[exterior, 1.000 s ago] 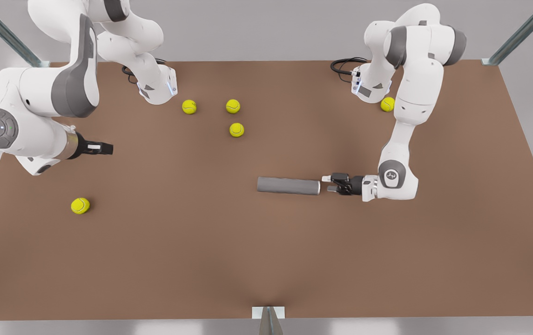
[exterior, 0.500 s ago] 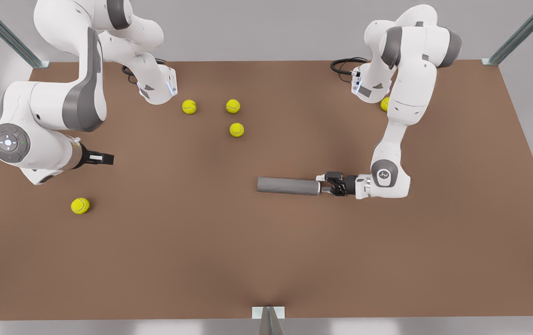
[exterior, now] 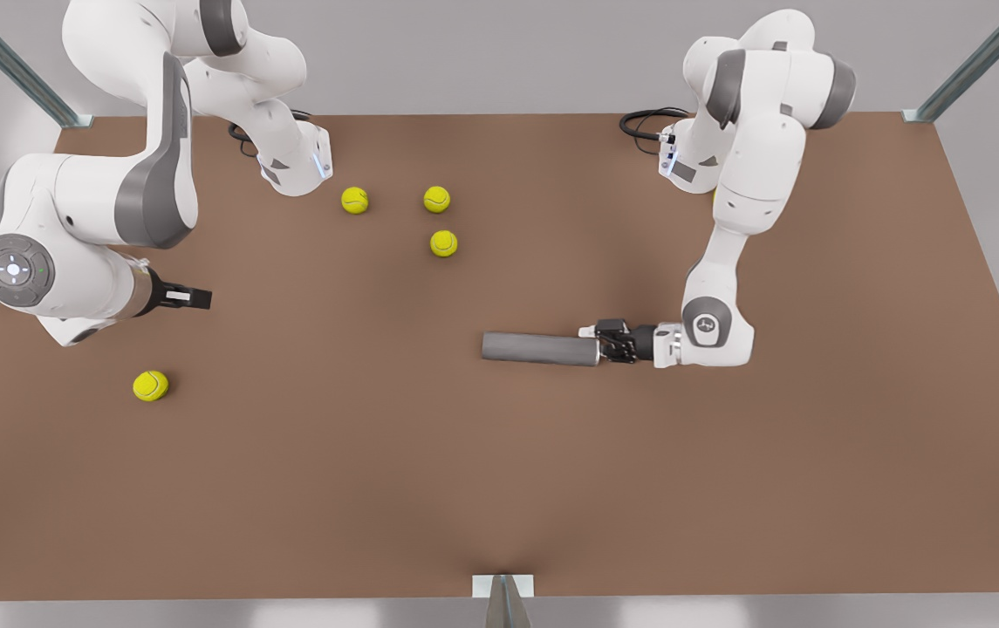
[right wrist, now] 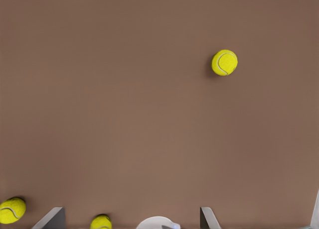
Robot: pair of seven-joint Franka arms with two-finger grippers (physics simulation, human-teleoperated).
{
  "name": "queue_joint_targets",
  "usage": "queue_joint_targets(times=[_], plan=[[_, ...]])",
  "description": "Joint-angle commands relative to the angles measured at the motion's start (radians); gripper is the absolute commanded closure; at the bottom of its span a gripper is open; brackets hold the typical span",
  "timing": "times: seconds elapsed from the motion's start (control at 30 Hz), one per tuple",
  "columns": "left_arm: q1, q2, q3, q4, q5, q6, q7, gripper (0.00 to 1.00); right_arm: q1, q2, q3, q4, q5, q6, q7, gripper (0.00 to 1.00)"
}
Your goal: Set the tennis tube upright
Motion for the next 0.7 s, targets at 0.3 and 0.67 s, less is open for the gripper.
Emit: queue_joint_targets(times=[0.3, 0.67], plan=[[-0.002, -0.042, 0.001, 0.000, -0.010, -0.008, -0.059, 0.36, 0.002, 0.002, 0.001, -0.001, 0.000, -0.001, 0.010, 0.00], [-0.029, -0.090, 0.001, 0.003, -0.006, 0.006, -0.162, 0.58, 0.002, 0.002, 0.001, -0.003, 0.000, -0.002, 0.010, 0.00]])
